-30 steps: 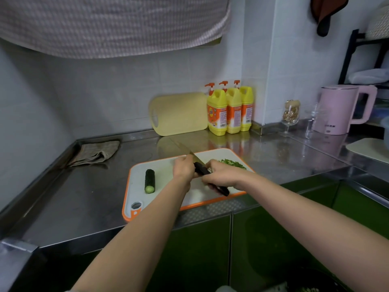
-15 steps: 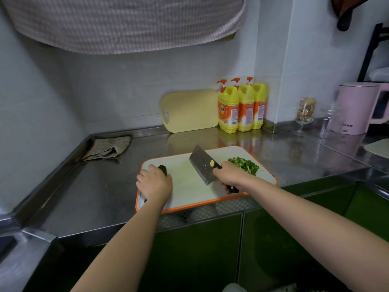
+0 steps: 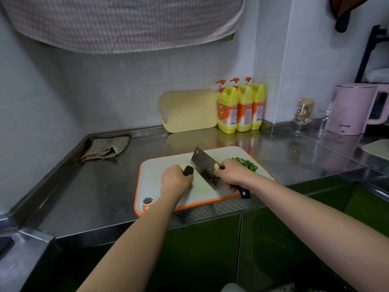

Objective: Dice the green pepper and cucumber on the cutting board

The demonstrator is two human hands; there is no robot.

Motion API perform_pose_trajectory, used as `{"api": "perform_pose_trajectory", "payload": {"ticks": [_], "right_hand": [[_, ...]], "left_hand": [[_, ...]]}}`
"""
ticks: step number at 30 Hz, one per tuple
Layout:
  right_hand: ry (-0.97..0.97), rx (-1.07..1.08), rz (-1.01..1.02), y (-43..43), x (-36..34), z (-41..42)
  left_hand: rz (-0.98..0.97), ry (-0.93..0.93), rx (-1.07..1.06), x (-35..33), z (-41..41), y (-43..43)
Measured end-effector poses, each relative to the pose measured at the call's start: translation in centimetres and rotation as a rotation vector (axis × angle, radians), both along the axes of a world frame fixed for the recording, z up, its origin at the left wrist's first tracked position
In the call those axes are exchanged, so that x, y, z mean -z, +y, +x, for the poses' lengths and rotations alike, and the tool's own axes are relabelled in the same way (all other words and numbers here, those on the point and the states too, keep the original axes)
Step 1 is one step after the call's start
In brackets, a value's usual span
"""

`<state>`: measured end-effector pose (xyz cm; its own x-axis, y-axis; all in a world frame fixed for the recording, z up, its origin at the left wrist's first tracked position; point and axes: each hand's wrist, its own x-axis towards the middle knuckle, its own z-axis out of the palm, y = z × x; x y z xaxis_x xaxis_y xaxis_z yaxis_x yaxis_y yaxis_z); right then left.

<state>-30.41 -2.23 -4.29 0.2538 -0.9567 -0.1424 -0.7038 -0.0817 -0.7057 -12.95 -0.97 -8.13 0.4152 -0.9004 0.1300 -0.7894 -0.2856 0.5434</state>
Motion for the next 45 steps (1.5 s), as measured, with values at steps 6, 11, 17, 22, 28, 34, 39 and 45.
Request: {"api": "perform_pose_trajectory", "payload": {"ticks": [6, 11, 17, 22, 28, 34, 39, 45], "right_hand": [[-0.306, 0.099, 0.012, 0.2, -0.7, -1.8], [-0.185, 0.043, 0.031, 1.2, -1.5, -2.2], [-0.102, 0.002, -0.021, 2.3, -1.5, -1.3], [-0.075, -0.019, -0.033, 2.6, -1.7, -0.6], [-0.027, -0.051, -0.006, 3.0, -2.5, -0.4], [0.099, -0.072, 0.041, 2.7, -3.5, -0.5], [0.179, -0.108, 0.057, 2.5, -5.0, -0.5], [0.266, -0.152, 0.100, 2.3, -6.3, -0.4]], "left_hand": [[0.027, 0.030, 0.007, -0.6, -0.5, 0.6], [0.011, 0.472, -0.030, -1.0, -1.9, 0.1], [0.069, 0.429, -0.004, -1.0, -3.2, 0.5], [0.091, 0.675, -0.008, -1.0, -2.8, 0.6], [0.130, 0.735, 0.003, -0.9, -2.4, 1.0], [0.124, 0.759, 0.014, -0.9, -2.3, 1.2], [0.136, 0.758, 0.019, -1.1, -2.3, 1.2], [0.142, 0.759, 0.021, -1.2, -2.4, 1.2]]}}
